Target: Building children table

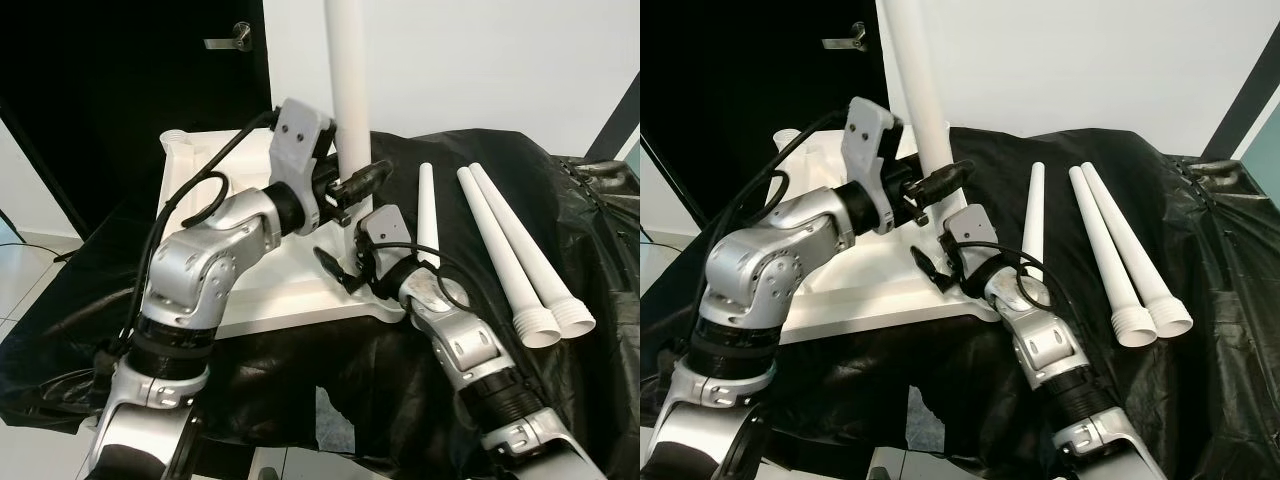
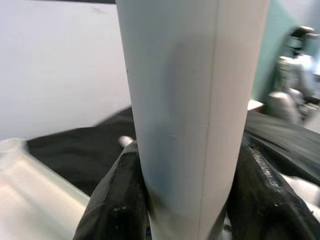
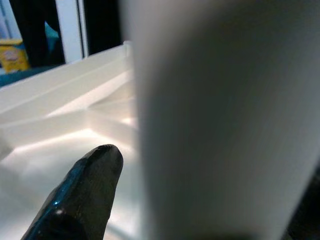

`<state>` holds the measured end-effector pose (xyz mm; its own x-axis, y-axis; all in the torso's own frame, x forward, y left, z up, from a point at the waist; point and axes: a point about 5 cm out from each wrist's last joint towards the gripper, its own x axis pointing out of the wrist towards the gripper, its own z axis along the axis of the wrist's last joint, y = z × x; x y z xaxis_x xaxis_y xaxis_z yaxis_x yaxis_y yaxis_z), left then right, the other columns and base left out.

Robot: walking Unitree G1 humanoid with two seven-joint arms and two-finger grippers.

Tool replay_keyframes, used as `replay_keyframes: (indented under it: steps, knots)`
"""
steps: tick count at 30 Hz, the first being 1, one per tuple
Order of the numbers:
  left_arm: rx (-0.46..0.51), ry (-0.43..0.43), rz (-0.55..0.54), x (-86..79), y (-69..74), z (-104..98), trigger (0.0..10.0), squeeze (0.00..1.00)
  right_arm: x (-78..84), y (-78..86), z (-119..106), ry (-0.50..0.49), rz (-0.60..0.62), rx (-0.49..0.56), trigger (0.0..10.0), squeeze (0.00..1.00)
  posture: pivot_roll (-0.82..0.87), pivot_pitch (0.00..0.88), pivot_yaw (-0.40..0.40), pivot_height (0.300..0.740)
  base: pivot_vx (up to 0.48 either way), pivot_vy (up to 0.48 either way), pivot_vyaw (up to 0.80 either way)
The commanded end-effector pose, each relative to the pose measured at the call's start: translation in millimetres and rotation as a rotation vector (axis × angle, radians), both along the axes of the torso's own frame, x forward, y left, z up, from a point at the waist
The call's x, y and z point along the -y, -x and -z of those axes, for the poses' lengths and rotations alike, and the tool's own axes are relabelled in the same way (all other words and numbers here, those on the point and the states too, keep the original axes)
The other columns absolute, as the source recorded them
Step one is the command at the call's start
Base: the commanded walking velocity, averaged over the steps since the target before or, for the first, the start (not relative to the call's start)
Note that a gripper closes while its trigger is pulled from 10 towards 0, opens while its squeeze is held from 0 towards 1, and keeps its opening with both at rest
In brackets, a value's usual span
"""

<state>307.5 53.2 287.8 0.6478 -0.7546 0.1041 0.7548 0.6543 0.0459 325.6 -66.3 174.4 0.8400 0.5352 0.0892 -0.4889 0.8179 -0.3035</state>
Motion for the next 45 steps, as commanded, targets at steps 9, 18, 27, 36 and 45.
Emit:
replay_keyframes:
  steps: [9,18,27,36,45]
  knots:
    - [0.011,0.014,-0.012,11.9,-3.1,-9.4,10.0,0.00,-1.7,-10.0,-7.0,-0.009,0.068,0.062,0.0,0.00,0.13,0.000,-0.003,0.740,0.000,0.000,0.00]
    - [0.007,0.023,-0.035,14.3,-4.8,-12.2,10.0,0.00,-0.9,-10.6,-4.8,-0.047,0.122,0.059,0.0,0.00,0.14,0.000,0.001,0.740,0.000,0.000,0.00]
    - [0.129,0.013,-0.113,11.3,-9.9,-19.4,10.0,0.00,2.1,-15.4,-6.9,-0.060,0.182,0.074,8.3,0.00,0.14,0.000,0.010,0.740,0.000,0.000,0.00]
    - [0.137,0.108,-0.154,-3.7,-14.4,-21.4,10.0,0.35,10.0,-20.0,-10.8,-0.113,0.244,0.064,10.0,0.00,0.13,0.000,0.010,0.740,0.000,0.000,0.00]
    - [0.193,0.150,-0.122,-19.8,-3.7,-20.3,10.0,0.00,19.2,-22.2,-10.8,-0.141,0.304,0.064,10.0,0.00,0.14,0.000,0.000,0.740,0.000,0.000,0.00]
